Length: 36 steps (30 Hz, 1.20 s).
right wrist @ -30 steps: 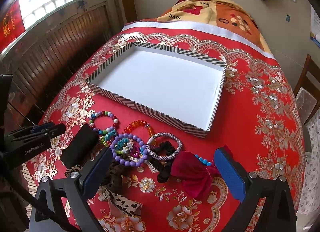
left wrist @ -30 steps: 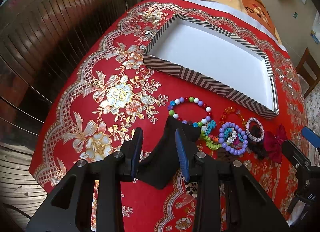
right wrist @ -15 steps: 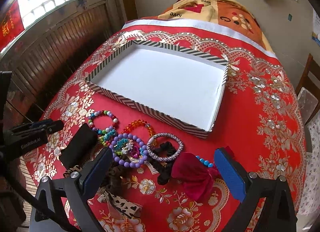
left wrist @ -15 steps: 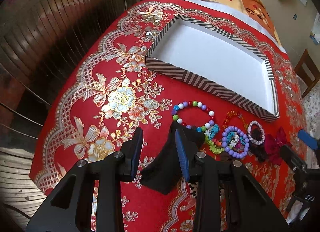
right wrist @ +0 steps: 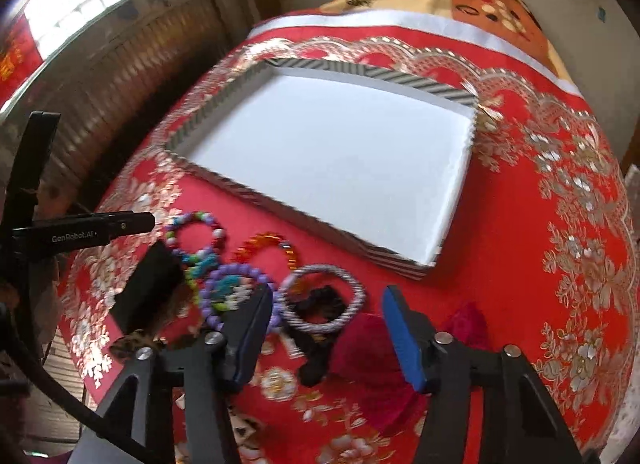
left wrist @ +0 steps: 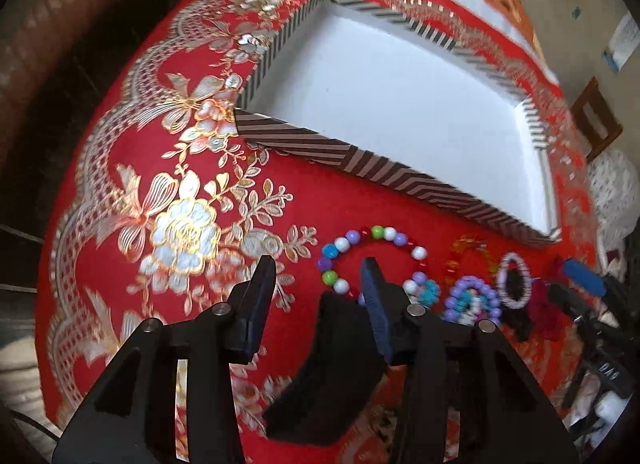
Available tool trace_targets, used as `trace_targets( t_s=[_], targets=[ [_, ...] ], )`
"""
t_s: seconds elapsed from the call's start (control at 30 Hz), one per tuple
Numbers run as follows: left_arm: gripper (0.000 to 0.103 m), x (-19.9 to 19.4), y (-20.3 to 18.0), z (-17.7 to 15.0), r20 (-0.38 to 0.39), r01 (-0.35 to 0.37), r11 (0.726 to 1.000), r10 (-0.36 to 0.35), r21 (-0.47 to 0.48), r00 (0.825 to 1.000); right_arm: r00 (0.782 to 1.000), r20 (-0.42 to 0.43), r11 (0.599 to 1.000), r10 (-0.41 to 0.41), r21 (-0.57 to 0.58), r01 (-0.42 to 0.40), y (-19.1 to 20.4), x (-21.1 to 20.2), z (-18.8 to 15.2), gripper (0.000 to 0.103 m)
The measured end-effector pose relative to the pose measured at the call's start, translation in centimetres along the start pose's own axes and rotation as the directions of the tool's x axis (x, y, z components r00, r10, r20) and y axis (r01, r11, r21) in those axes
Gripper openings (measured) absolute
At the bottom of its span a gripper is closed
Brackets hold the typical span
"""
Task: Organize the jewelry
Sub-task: 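Grasp the multicolour bead bracelet with left tool while right grasps silver bangle, then lower both held bracelets into the white tray and open both tools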
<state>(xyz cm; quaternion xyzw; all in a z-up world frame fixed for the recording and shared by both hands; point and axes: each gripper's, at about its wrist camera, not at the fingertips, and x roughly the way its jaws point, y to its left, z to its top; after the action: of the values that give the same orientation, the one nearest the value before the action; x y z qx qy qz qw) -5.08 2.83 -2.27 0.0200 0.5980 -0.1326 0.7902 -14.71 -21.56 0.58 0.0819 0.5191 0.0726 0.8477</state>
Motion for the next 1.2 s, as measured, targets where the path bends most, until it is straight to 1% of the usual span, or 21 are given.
trace_targets(
  t_s=[0.07, 0.13, 0.23, 0.33, 0.4, 0.5, 0.53, 0.57, 0.6, 0.63, 0.67, 0.73, 0.77, 0.87, 1.03, 1.1, 1.2],
  targets=[
    [0.043, 0.8, -0.1, 0.4, -0.016, -0.008, 1.000, 0.008, 0.026, 1.000, 1.000, -0.005, 1.000, -0.002, 0.010, 0.002, -0.9, 0.6, 0.0, 0.055],
    [0.043, 1.6, -0.4, 0.8, -0.026, -0.024, 0.998, 0.025, 0.051, 0.999, 1.000, -0.027, 1.000, 0.005, -0.007, -0.005, -1.1, 1.4, 0.1, 0.052],
    [0.043, 2.4, -0.8, 1.3, -0.031, -0.051, 0.995, 0.053, 0.083, 0.998, 0.999, -0.049, 0.999, -0.002, -0.038, 0.001, -1.2, 2.8, 0.4, 0.046],
    [0.043, 3.0, -1.4, 1.6, -0.023, -0.070, 0.991, 0.073, 0.114, 0.997, 0.997, -0.072, 0.999, -0.028, -0.040, 0.025, -1.7, 4.0, 0.5, 0.039],
    [0.043, 3.2, -1.8, 1.7, -0.009, -0.091, 0.986, 0.093, 0.141, 0.996, 0.996, -0.083, 0.999, -0.030, -0.024, 0.028, -2.2, 4.7, 0.5, 0.029],
    [0.043, 3.4, -2.2, 2.0, -0.003, -0.093, 0.983, 0.094, 0.160, 0.996, 0.996, -0.082, 0.999, -0.032, -0.031, 0.030, -2.4, 5.2, 0.7, 0.023],
    [0.043, 3.6, -2.3, 2.1, 0.001, -0.093, 0.982, 0.094, 0.162, 0.996, 0.996, -0.086, 0.998, -0.040, -0.045, 0.036, -2.2, 5.3, 0.8, 0.023],
    [0.039, 3.6, -2.3, 2.1, 0.004, -0.090, 0.982, 0.091, 0.165, 0.996, 0.995, -0.091, 0.997, -0.050, -0.065, 0.044, -1.9, 5.4, 0.8, 0.022],
    [0.031, 3.6, -2.4, 2.1, 0.007, -0.088, 0.982, 0.088, 0.169, 0.996, 0.994, -0.097, 0.996, -0.055, -0.080, 0.048, -1.6, 5.4, 0.7, 0.021],
    [0.026, 3.9, -2.9, 2.2, 0.016, -0.083, 0.981, 0.081, 0.175, 0.997, 0.993, -0.101, 0.994, -0.062, -0.095, 0.053, -1.4, 5.3, 0.6, 0.020],
    [0.014, 3.9, -3.1, 2.2, 0.019, -0.076, 0.981, 0.074, 0.177, 0.997, 0.992, -0.099, 0.991, -0.076, -0.113, 0.065, -1.1, 5.3, 0.4, 0.017],
    [0.013, 3.7, -2.9, 2.3, 0.013, -0.061, 0.985, 0.060, 0.162, 0.998, 0.991, -0.080, 0.986, -0.103, -0.137, 0.092, -1.0, 5.2, 0.0, 0.010],
    [0.008, 3.6, -2.6, 2.3, 0.005, -0.047, 0.988, 0.047, 0.149, 0.999, 0.992, -0.076, 0.987, -0.102, -0.130, 0.092, -1.1, 5.1, -0.1, 0.008],
    [0.008, 2.5, -1.5, 2.4, -0.008, 0.018, 0.996, -0.017, 0.090, 1.000, 0.997, -0.065, 0.997, -0.047, -0.068, 0.042, -2.3, 4.1, -0.1, 0.007],
    [0.008, -1.0, -0.8, 3.1, 0.042, 0.053, 0.996, -0.056, 0.070, 0.998, 0.999, 0.005, 0.999, 0.035, -0.022, -0.034, -3.1, -0.2, 0.2, 0.007],
    [0.008, -2.5, -0.9, 3.5, 0.071, 0.059, 0.996, -0.064, 0.069, 0.995, 0.999, 0.028, 0.999, 0.044, -0.016, -0.044, -3.0, -1.3, 0.7, 0.007],
    [0.008, -4.9, -1.9, 3.4, 0.107, 0.067, 0.995, -0.076, 0.080, 0.991, 0.997, 0.063, 0.999, 0.038, -0.006, -0.038, -3.0, -2.7, 1.5, 0.007]
  ],
)
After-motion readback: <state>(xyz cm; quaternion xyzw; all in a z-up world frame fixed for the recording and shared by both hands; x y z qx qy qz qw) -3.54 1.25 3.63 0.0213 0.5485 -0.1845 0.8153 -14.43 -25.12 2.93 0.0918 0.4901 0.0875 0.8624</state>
